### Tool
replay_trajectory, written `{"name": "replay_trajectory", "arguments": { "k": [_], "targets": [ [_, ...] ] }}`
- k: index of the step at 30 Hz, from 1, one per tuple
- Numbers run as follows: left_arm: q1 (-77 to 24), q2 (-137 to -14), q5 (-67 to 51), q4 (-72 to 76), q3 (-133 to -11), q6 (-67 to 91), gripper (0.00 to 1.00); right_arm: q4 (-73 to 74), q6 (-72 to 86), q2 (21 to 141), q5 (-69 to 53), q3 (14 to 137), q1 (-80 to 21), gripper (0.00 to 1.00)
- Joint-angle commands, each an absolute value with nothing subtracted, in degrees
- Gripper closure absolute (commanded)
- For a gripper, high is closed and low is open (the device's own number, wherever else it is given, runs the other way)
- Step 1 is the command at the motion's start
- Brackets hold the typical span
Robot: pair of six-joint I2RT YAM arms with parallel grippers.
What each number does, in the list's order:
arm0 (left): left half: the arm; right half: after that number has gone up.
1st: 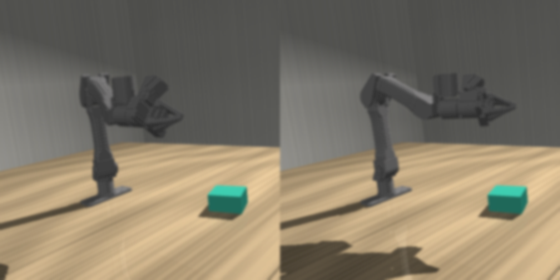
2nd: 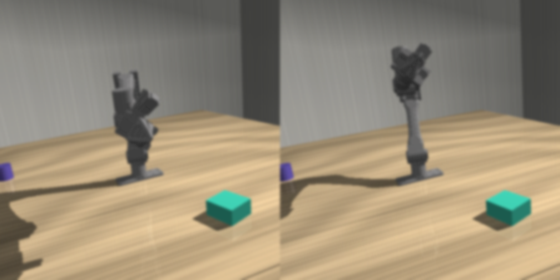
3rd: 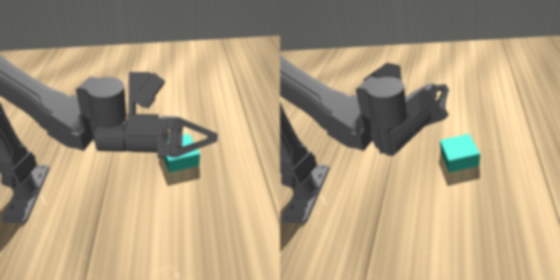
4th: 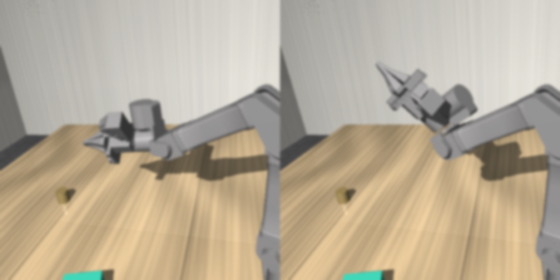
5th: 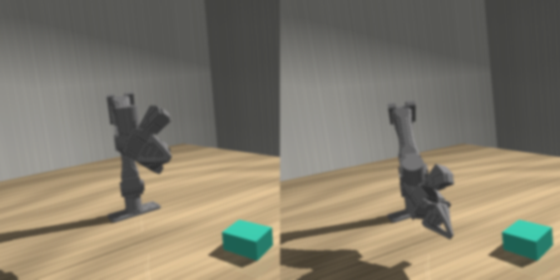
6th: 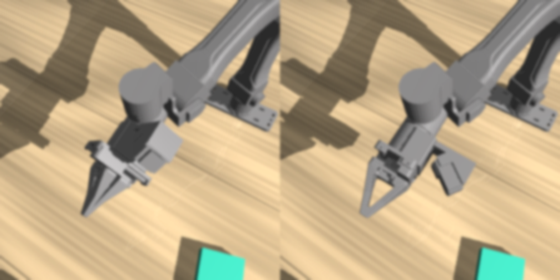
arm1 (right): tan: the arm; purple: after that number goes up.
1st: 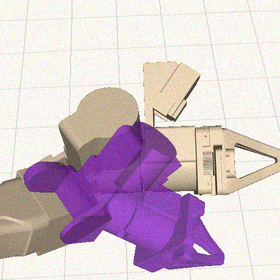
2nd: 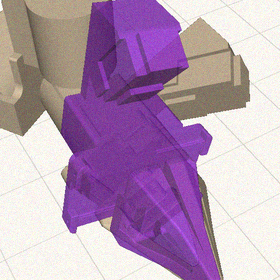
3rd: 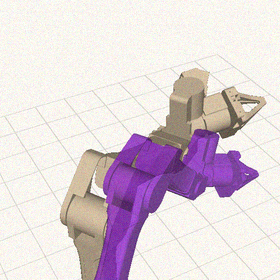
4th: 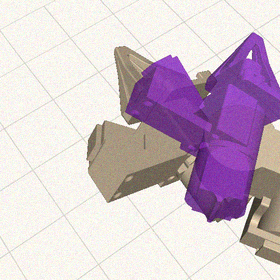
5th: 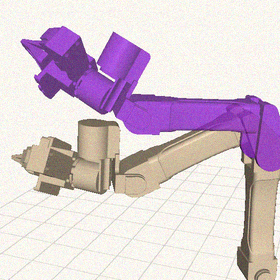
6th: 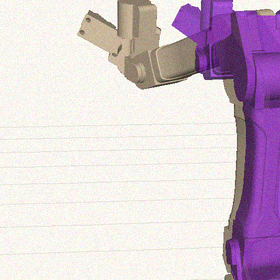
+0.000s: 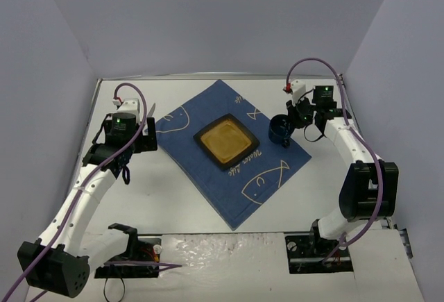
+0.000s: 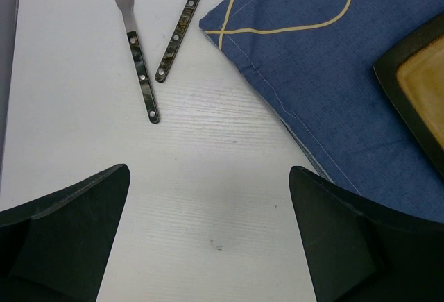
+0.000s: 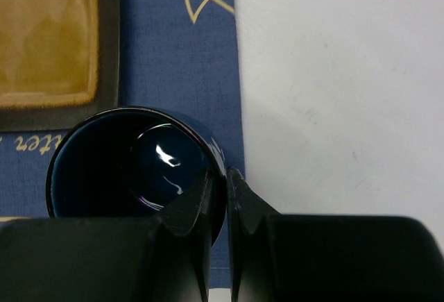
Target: Set the dinner table for one person
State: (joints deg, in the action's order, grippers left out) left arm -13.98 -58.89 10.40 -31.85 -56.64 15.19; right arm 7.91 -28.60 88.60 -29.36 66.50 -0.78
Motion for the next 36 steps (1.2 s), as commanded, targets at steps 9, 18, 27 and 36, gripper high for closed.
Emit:
{"name": "replay_trajectory", "arguments": {
  "k": [9, 18, 27, 36],
  "targets": [
    [-14.0, -57.6, 11.0, -28.4, -57.5, 13.9, 0.03, 1.9, -30.3, 86.7, -32.2, 60.7, -0.5, 1.0],
    [-14.1, -57.2, 10.6, -28.1, -57.3, 13.4, 0.03, -2.3, -29.1, 87.1, -32.8, 58.5, 1.5, 1.0],
    [-14.1, -56.8, 10.6, -27.9, -57.0, 13.1, 0.03, -2.2, -29.6, 89.2, -34.7, 60.0, 3.4, 1.0],
    [-14.1, -56.5, 10.6, -27.8, -56.9, 12.8, 0.03, -1.5, -31.0, 91.8, -33.0, 61.2, 3.3, 1.0]
  ]
}}
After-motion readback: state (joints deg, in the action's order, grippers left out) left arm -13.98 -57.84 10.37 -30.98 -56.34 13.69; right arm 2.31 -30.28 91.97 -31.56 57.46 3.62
